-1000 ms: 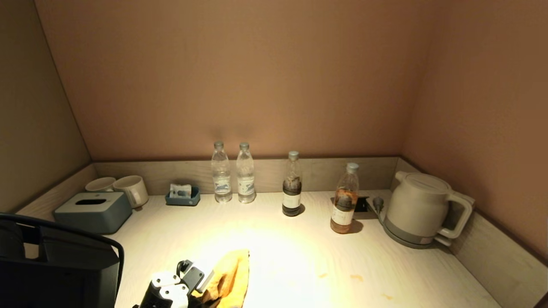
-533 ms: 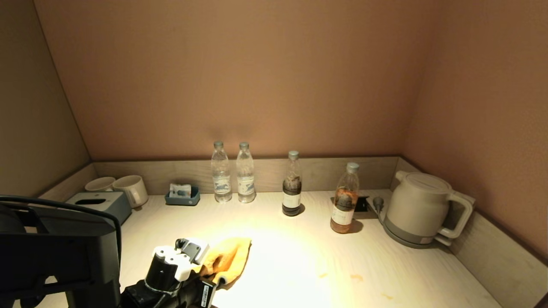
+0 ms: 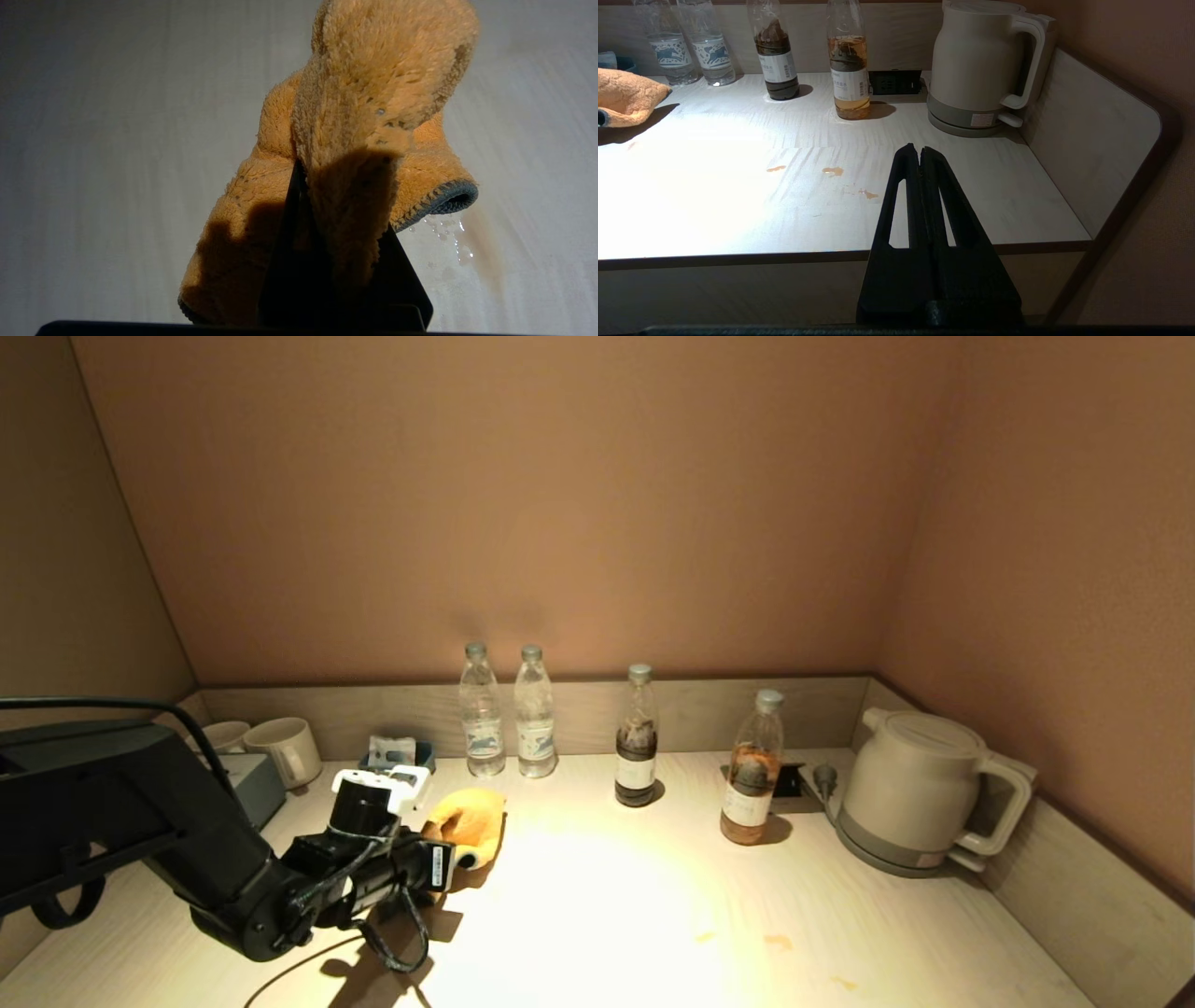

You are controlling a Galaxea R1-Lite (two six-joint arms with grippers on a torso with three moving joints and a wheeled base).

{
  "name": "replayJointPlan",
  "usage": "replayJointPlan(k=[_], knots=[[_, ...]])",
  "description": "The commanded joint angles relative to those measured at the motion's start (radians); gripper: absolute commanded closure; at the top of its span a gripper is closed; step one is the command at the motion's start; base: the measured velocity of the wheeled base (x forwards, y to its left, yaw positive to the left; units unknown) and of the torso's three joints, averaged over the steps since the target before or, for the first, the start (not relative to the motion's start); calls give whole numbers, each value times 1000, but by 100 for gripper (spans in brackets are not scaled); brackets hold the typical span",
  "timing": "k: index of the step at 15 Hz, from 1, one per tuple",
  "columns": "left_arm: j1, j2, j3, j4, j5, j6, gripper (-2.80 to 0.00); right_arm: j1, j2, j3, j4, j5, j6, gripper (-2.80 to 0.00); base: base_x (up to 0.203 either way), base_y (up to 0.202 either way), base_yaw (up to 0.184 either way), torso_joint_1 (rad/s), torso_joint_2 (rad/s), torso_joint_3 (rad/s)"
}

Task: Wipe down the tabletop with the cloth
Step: Sweep the stains on the table

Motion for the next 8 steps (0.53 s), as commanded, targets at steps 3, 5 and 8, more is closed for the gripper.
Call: replayJointPlan(k=[3,5,8], knots=[[64,-91,-83,83,10,-35,0,0,1,0,0,0,-1,0,0,0,0,0,0,0],[94,-111,-124,135,38,-52,0,0,1,0,0,0,-1,0,0,0,0,0,0,0],[162,-59,-205,251,47,-51,0,0,1,0,0,0,-1,0,0,0,0,0,0,0]])
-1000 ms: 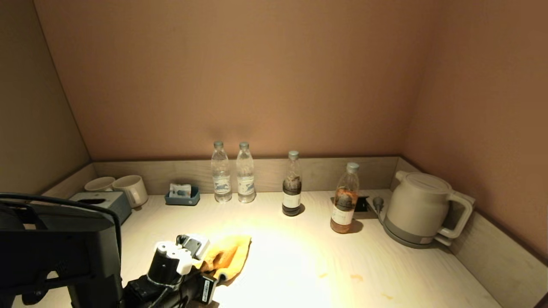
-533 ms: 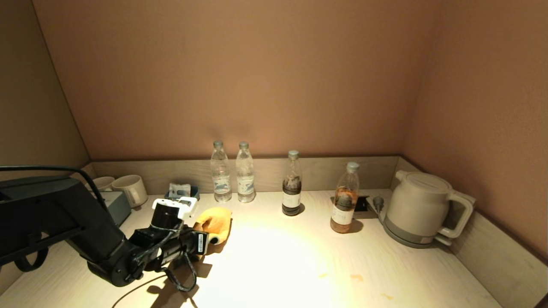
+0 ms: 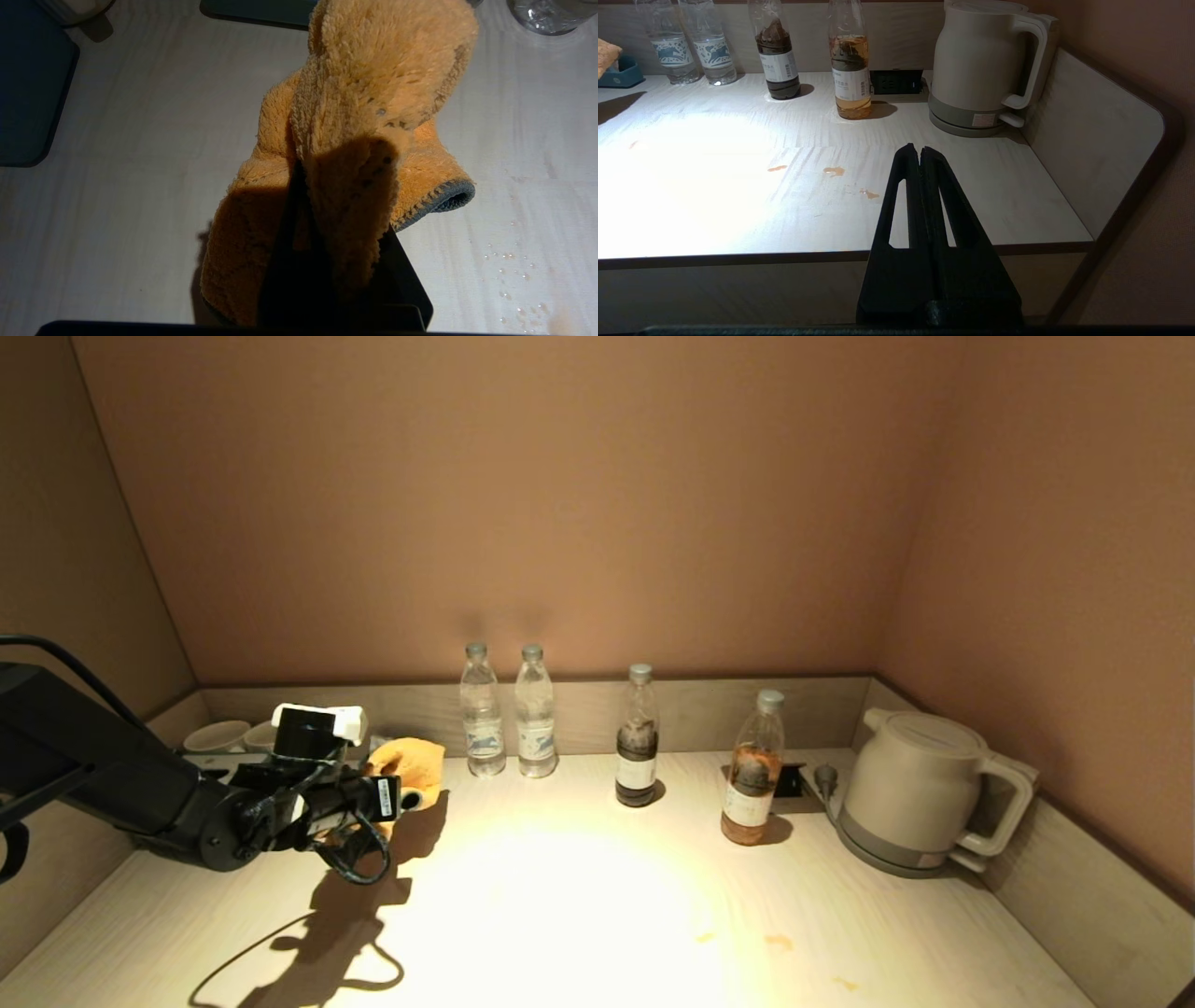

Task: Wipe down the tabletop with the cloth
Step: Sweep the stains on the table

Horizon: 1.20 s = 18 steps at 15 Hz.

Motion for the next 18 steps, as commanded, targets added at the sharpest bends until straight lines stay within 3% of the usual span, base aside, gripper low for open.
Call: replayJointPlan(k=[1,5,11,18], knots=[[19,19,-25,14,2,-1,0,0,1,0,0,0,0,0,0,0,0,0,0,0],[50,132,-93,94,18,0,0,0,1,0,0,0,0,0,0,0,0,0,0,0],[45,164,-122,97,20,1,0,0,1,0,0,0,0,0,0,0,0,0,0,0],[-83,151,-90,89,25,-17,0,0,1,0,0,0,0,0,0,0,0,0,0,0]])
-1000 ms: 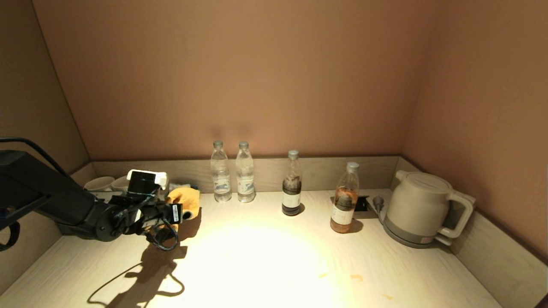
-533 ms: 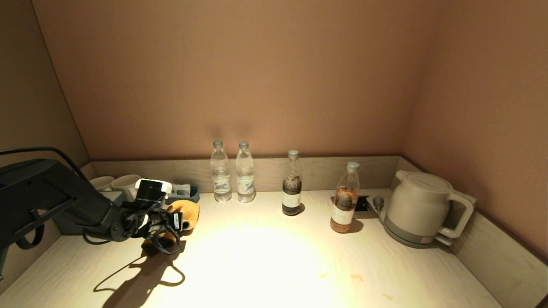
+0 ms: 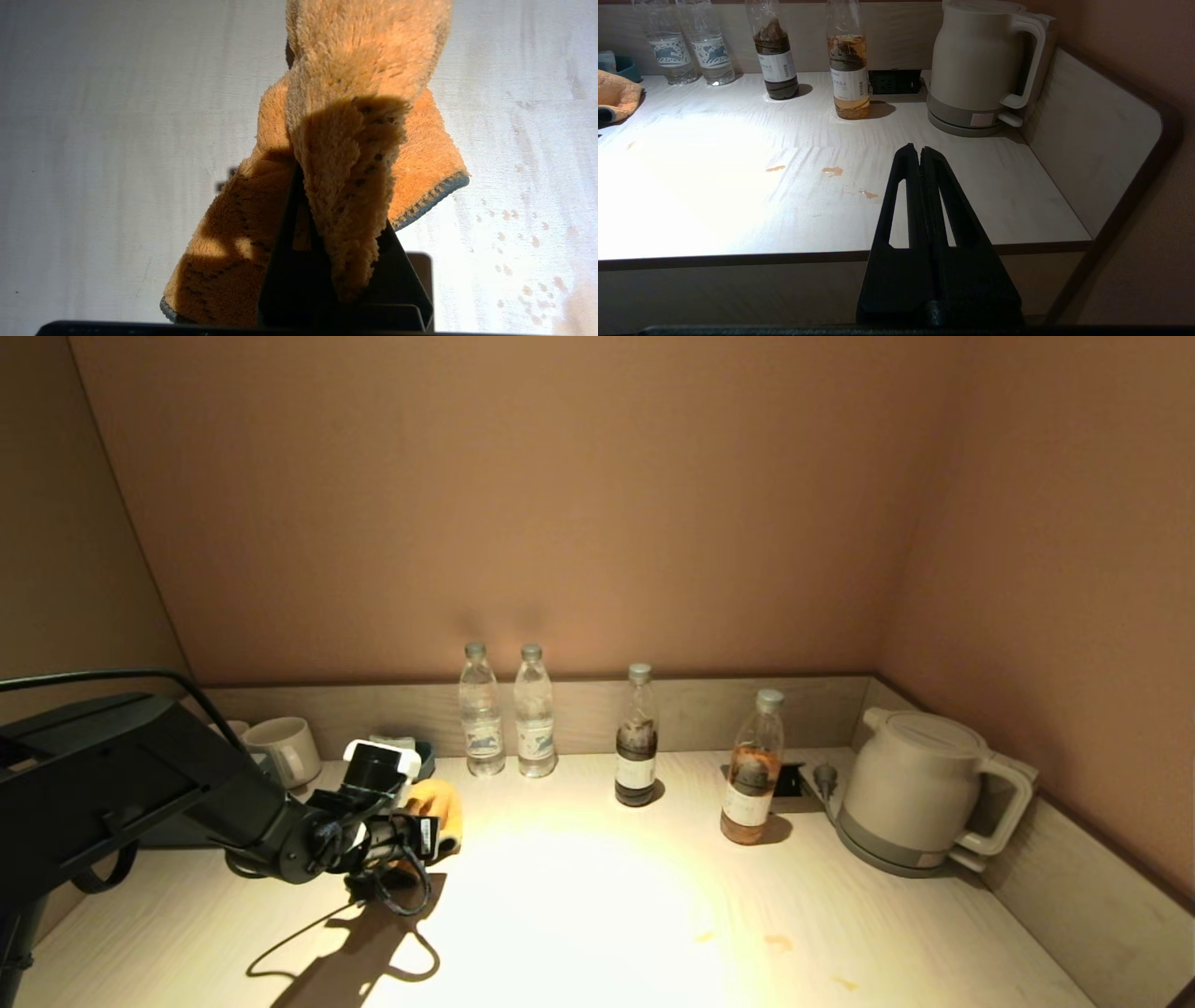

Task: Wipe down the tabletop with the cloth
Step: Sweep the stains on the table

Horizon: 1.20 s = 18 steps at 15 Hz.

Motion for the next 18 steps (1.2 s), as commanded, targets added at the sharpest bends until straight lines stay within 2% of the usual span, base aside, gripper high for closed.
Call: replayJointPlan(k=[1,2,3,6,9,13,15,18], knots=[[-37,-12,11,-6,7,-4,0,0,1,0,0,0,0,0,0,0,0,0,0,0],[-75,-18,19,-10,15,-7,0,0,1,0,0,0,0,0,0,0,0,0,0,0],[-83,-23,25,-11,18,-14,0,0,1,0,0,0,0,0,0,0,0,0,0,0],[-217,-55,50,-10,19,-59,0,0,1,0,0,0,0,0,0,0,0,0,0,0],[-303,-83,68,-6,19,-86,0,0,1,0,0,0,0,0,0,0,0,0,0,0],[-348,-108,102,-9,19,-108,0,0,1,0,0,0,0,0,0,0,0,0,0,0],[-409,-149,145,-7,19,-133,0,0,1,0,0,0,0,0,0,0,0,0,0,0],[-459,-205,182,-2,19,-163,0,0,1,0,0,0,0,0,0,0,0,0,0,0]])
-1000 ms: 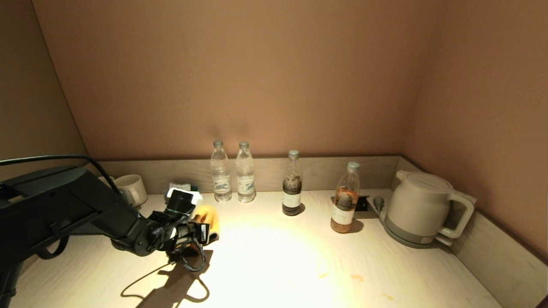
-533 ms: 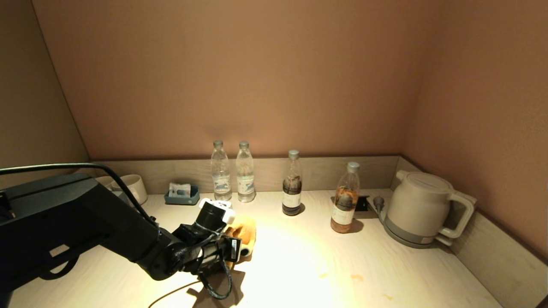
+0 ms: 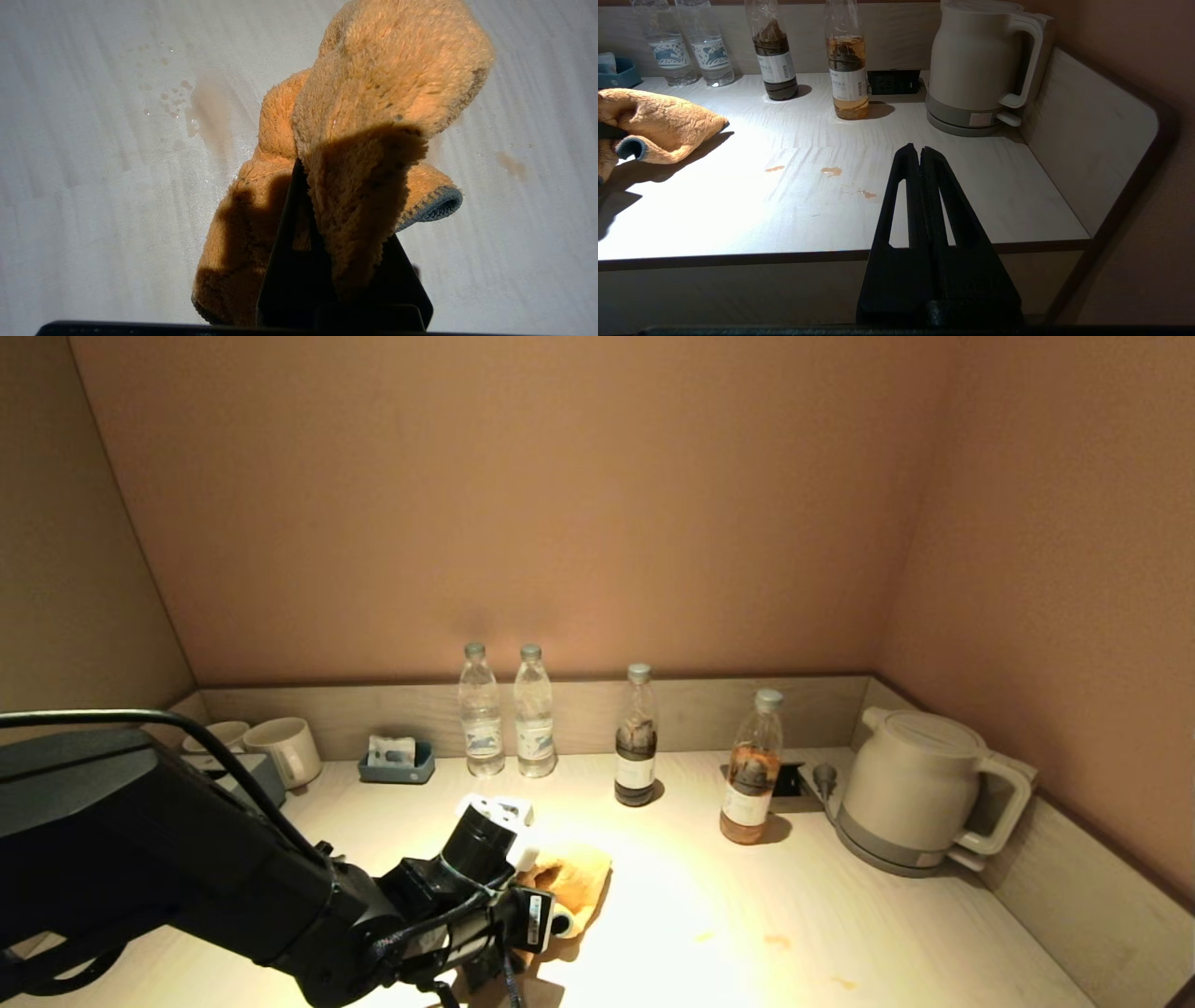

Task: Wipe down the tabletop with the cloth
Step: Sweep the stains on the table

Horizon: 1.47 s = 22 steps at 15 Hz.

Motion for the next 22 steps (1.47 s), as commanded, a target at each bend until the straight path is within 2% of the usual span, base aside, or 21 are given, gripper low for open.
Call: replayJointPlan(k=[1,4,6,9,12,15,19,22], knots=[[-30,-61,18,-1,2,-8,0,0,1,0,-1,0,0,0,0,0,0,0,0,0],[-35,-121,19,5,7,-9,0,0,1,0,-1,0,0,0,0,0,0,0,0,0],[24,-157,3,6,40,20,0,0,1,0,-1,0,0,0,0,0,0,0,0,0],[105,-164,-33,9,55,50,0,0,1,0,-1,0,0,0,0,0,0,0,0,0],[109,-163,-37,11,59,52,0,0,1,0,-1,0,0,0,0,0,0,0,0,0],[236,-102,-72,16,184,53,0,0,1,0,-1,0,0,0,0,0,0,0,0,0],[384,26,-144,19,189,61,0,0,1,0,-1,0,0,0,0,0,0,0,0,0],[437,96,-247,25,163,96,0,0,1,0,-1,0,0,0,0,0,0,0,0,0]])
